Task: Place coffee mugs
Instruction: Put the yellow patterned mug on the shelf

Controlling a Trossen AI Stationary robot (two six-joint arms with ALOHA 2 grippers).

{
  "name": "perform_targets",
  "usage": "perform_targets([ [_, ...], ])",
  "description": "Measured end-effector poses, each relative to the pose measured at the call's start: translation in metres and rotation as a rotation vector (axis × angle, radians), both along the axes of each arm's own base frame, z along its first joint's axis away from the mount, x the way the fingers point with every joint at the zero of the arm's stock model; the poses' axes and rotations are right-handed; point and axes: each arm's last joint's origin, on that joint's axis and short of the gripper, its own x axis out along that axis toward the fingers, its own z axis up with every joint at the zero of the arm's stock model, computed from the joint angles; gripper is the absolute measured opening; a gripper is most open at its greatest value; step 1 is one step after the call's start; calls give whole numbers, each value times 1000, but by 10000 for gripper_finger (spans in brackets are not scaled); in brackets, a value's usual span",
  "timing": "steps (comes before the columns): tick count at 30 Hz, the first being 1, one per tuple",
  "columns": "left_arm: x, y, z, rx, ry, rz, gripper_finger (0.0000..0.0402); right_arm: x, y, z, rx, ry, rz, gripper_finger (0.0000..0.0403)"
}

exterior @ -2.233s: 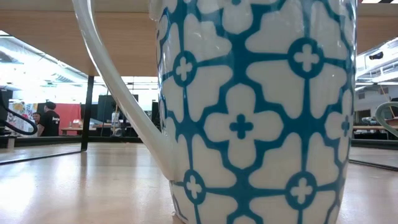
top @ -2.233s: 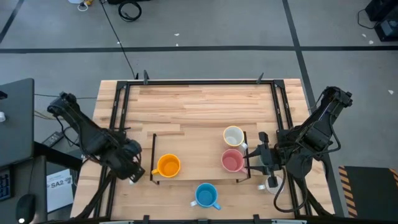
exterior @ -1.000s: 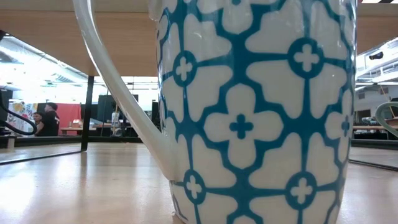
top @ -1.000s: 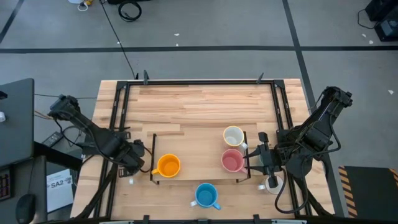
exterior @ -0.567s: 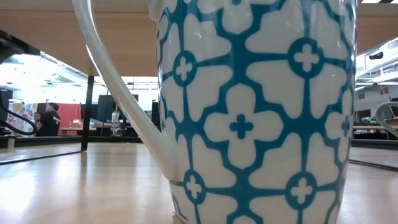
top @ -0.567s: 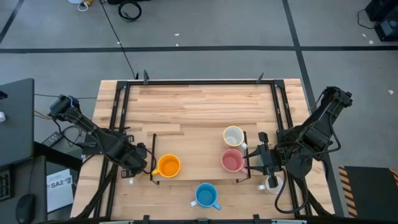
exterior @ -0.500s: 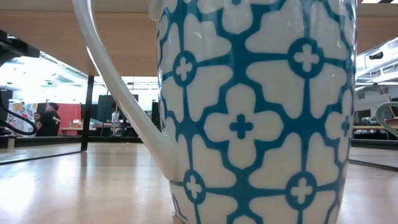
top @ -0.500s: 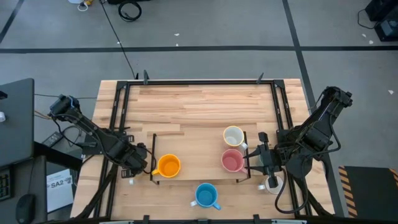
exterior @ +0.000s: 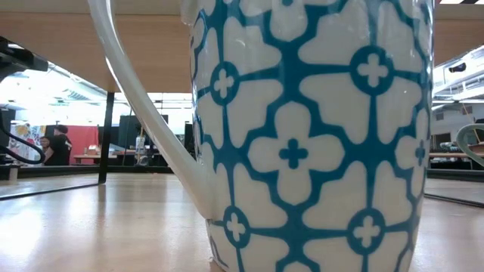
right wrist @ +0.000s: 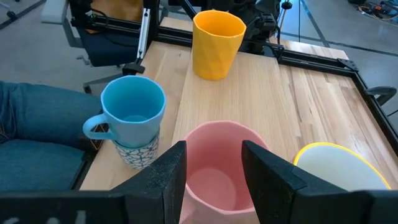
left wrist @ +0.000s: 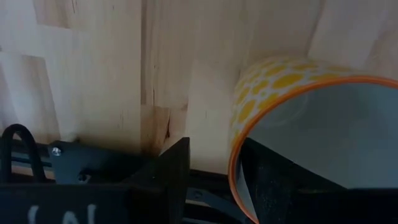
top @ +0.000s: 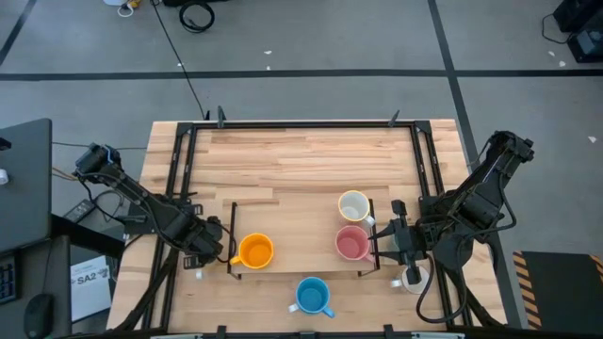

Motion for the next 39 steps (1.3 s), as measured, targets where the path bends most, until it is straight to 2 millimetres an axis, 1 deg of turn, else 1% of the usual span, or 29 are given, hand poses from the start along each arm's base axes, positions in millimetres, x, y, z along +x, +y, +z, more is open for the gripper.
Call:
perform_targets([
  [3, 0, 0, 0, 0, 1, 1, 138, 0, 0, 0, 0, 0, 0, 160],
  [6, 0, 0, 0, 0, 1, 1, 118, 0, 0, 0, 0, 0, 0, 160],
  [13, 0, 0, 0, 1, 2, 1, 51, 0, 0, 0, 0, 0, 0, 160],
  [16, 0, 0, 1, -9, 2, 1, 30, 0, 0, 0, 0, 0, 0, 160],
  [19, 0, 0, 3, -11, 6, 1, 27, 0, 0, 0, 0, 0, 0, 160],
  [23, -2, 1, 11, 12, 42, 3, 24, 0, 0, 0, 0, 0, 0, 160],
  [27, -4, 2, 25, 17, 76, 30, 24, 0, 0, 0, 0, 0, 0, 160],
  [31, -5, 2, 45, 13, 101, 32, 24, 0, 0, 0, 0, 0, 0, 160],
  [36, -4, 1, 78, -15, 62, 32, 24, 0, 0, 0, 0, -1, 0, 160],
  [39, 0, 1, 99, -75, -20, 44, 24, 0, 0, 0, 0, 0, 0, 160],
])
